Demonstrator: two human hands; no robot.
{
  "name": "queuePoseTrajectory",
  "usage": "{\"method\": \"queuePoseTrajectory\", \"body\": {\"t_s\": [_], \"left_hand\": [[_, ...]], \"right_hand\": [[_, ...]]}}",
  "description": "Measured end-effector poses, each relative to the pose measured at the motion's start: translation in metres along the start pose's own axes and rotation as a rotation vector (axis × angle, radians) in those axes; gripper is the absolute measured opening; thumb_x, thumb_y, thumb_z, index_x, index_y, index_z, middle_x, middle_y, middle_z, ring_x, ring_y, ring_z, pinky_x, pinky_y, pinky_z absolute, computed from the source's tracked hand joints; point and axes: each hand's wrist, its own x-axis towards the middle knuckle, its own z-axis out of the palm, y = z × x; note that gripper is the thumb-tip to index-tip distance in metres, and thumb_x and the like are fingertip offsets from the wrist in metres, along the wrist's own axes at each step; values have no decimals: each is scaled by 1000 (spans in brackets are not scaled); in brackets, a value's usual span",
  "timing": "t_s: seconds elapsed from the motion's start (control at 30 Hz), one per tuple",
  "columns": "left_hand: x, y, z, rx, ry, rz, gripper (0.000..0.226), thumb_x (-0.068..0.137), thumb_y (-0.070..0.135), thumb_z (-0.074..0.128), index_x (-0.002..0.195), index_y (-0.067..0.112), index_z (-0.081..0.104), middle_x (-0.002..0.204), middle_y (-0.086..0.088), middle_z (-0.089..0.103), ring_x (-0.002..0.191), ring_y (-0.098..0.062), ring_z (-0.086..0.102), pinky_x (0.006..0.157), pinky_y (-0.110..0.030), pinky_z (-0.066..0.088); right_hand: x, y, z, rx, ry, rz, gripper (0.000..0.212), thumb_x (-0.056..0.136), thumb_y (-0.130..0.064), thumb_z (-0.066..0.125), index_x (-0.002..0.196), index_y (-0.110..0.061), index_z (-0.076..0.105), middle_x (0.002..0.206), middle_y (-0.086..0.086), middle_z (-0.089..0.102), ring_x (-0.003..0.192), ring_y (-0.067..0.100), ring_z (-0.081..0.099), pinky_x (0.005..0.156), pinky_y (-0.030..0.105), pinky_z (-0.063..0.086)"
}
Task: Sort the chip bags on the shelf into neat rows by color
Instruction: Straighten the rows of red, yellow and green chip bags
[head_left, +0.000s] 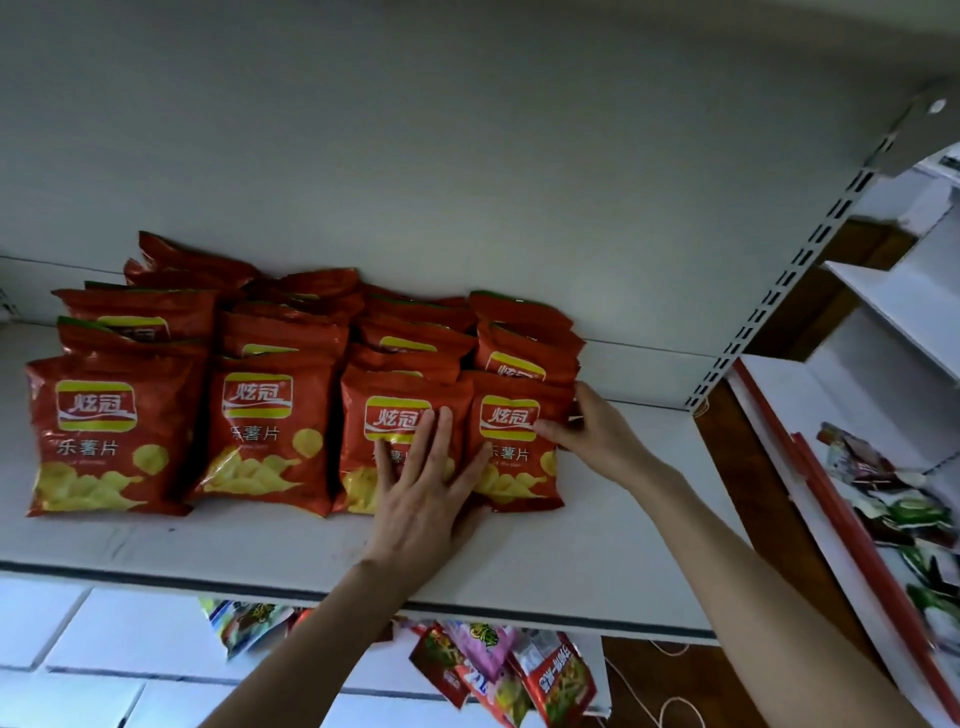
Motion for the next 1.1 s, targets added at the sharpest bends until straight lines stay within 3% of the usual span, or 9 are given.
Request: {"method": "queuePoseTrajectory", "body": {"t_s": [0.13,0.3,0.47,0.63,0.77,0.83,0.93,1.0,1.1], "left_hand": [[-2,2,4,-3,31,-18,64,88,59,30,146,32,25,158,-11,-9,146,-29,-6,109,-62,6],[-2,2,3,-2,34,-23,68,86,61,31,147,32,22,158,-12,-7,146,-30,-6,107,-69,10],[-1,1,2,-2,4,-19,58,93,61,17,141,31,33,158,-12,-9,146,-29,-7,100,-69,9],[-1,3,1,3,-18,-43,59,90,61,26,140,31,35,158,-11,-10,146,-29,-8,101,-69,9],[-1,2,-4,-20,-18,-71,59,88,59,33,139,31,37,157,-15,9,146,-27,-8,102,-68,8],[-1,2,-6,-40,-20,-73,58,88,59,33,139,30,37,155,-16,13,146,-27,-9,101,-68,8],[-1,3,-10,-99,-11,-73,52,95,55,21,137,28,37,155,-15,13,146,-25,-9,101,-66,5],[-1,2,-13,-159,13,-82,51,99,49,13,135,23,38,154,-13,15,146,-22,-10,100,-66,5],[-2,-5,-15,-193,43,-84,47,101,39,14,134,16,37,150,-13,21,146,-17,-10,100,-66,12]], "right_hand": [[4,1,-9,110,42,-19,69,79,-31,68,135,-22,29,114,-13,49,102,8,54,67,8,47],[25,-9,-5,183,49,-65,86,70,-35,75,140,-23,26,132,-3,49,114,14,54,92,36,50],[31,-7,-4,153,39,-73,88,70,-32,77,140,-20,25,133,1,47,114,16,54,92,36,50],[38,-10,1,89,161,-72,104,62,-72,64,143,-25,19,140,3,40,124,19,46,97,45,46],[38,-24,-1,50,100,-72,89,80,-58,53,148,-21,9,148,6,28,133,22,34,105,40,37],[29,-22,-12,98,164,-42,83,85,-49,53,147,-16,10,151,7,25,135,23,32,107,39,34],[5,-12,-21,110,223,92,90,78,-53,58,146,-11,16,147,13,32,127,26,43,101,39,40],[-15,-8,-12,81,127,102,90,75,-46,66,144,-11,20,142,11,40,120,24,49,92,28,44],[-26,-6,10,73,50,5,82,74,-28,75,139,-20,25,123,-6,50,103,5,51,73,3,42]]}}
